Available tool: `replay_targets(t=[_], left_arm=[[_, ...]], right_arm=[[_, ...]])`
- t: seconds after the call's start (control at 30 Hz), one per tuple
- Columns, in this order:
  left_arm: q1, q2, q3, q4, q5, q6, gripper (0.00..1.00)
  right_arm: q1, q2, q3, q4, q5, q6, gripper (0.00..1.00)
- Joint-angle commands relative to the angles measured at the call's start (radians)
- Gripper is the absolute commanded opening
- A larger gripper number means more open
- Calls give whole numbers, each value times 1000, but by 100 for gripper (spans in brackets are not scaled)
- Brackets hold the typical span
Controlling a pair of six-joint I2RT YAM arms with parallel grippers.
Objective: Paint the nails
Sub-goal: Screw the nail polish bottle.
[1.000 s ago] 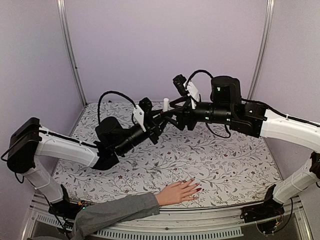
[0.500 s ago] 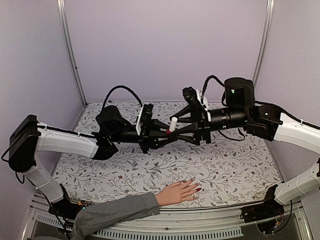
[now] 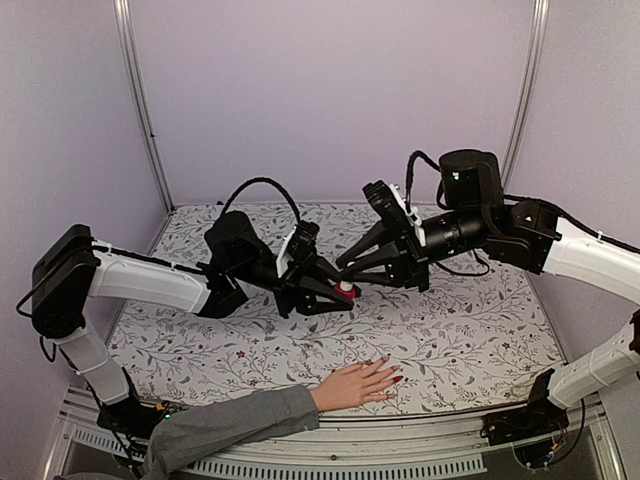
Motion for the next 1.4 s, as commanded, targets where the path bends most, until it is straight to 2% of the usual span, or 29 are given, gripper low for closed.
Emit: replay_targets(t=[0.0, 0.27, 0.4, 0.9, 1.13, 1.37], left_arm=[[9, 4, 22, 54, 17, -30, 0], [20, -5, 7, 102, -27, -40, 0], [23, -20, -2, 101, -98, -20, 0], [-3, -123, -35, -45, -578, 172, 0], [-67, -113, -21, -78, -829, 299, 0], [-135, -54, 17, -60, -1153, 403, 0]], right_arm=[[-1, 35, 48, -53, -34, -6, 14], [0, 51, 54, -61, -20, 2, 4], [0, 51, 53, -50, 12, 13, 0], [-1, 81, 64, 11, 280, 153, 0], [0, 105, 72, 36, 371, 199, 0], [1, 136, 74, 62, 455, 252, 0]])
